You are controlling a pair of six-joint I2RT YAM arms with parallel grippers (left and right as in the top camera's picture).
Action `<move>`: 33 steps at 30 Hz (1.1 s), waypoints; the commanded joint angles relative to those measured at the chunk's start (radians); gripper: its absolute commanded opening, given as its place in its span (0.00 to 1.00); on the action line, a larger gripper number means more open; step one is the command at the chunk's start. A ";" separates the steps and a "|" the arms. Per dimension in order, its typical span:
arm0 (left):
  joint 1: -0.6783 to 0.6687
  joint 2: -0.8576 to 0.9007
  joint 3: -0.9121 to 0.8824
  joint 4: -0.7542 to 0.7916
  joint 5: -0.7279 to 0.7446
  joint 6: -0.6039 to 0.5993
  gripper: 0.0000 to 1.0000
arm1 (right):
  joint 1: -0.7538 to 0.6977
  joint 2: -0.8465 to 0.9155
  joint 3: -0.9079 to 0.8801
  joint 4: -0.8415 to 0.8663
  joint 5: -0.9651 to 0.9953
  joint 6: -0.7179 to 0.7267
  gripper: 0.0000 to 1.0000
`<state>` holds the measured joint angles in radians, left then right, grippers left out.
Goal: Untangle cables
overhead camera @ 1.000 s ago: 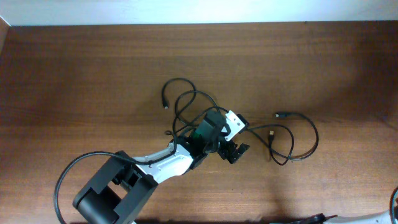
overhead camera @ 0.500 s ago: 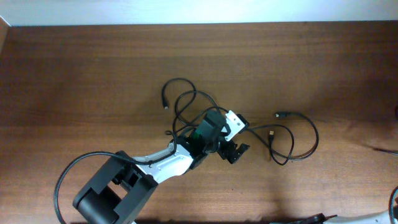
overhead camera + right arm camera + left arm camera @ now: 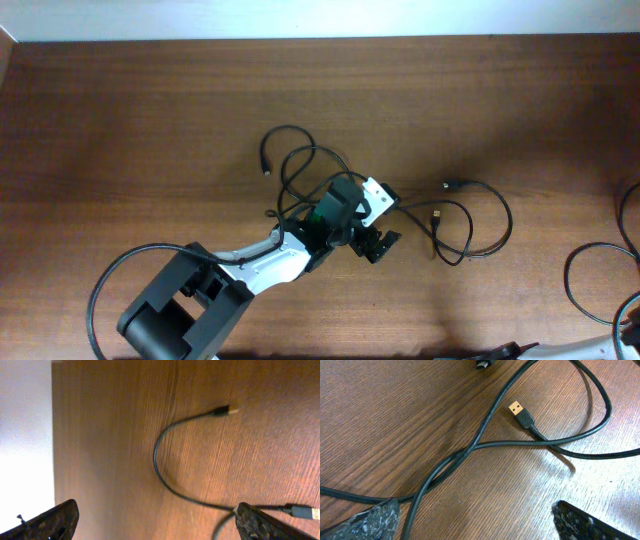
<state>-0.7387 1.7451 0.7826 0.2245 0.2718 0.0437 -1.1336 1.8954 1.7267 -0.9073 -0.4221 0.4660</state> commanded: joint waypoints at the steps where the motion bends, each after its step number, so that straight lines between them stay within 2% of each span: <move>1: -0.003 0.005 0.003 0.002 -0.005 -0.007 0.99 | 0.074 -0.063 0.035 -0.064 -0.019 -0.163 0.99; 5: -0.003 0.005 0.003 0.006 0.091 -0.006 0.99 | 0.179 -0.130 0.035 -0.127 -0.019 -0.240 0.99; 10: -0.003 -0.021 0.004 -0.009 0.092 -0.006 0.99 | 0.325 -0.235 0.035 -0.220 -0.010 -0.340 0.99; 16: -0.003 -0.177 0.003 -0.193 0.026 -0.006 0.99 | 0.512 -0.335 0.035 -0.341 0.015 -0.366 0.99; 21: -0.003 -0.199 0.003 -0.303 0.027 -0.006 0.99 | 0.650 -0.337 0.035 -0.495 0.015 -0.373 0.99; 24: -0.003 -0.199 0.003 -0.336 0.027 -0.006 0.99 | 0.735 -0.337 0.035 -0.555 0.016 -0.470 0.99; 28: -0.002 -0.203 0.004 -0.357 0.028 -0.006 0.99 | 0.866 -0.335 0.020 -0.578 0.050 -0.583 0.99; 33: 0.003 -0.277 0.004 -0.401 0.026 -0.006 0.99 | 0.971 -0.334 -0.036 -0.577 0.106 -0.584 0.99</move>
<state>-0.7383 1.5440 0.7830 -0.1528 0.3023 0.0402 -0.2073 1.5696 1.7306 -1.4837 -0.3592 -0.0830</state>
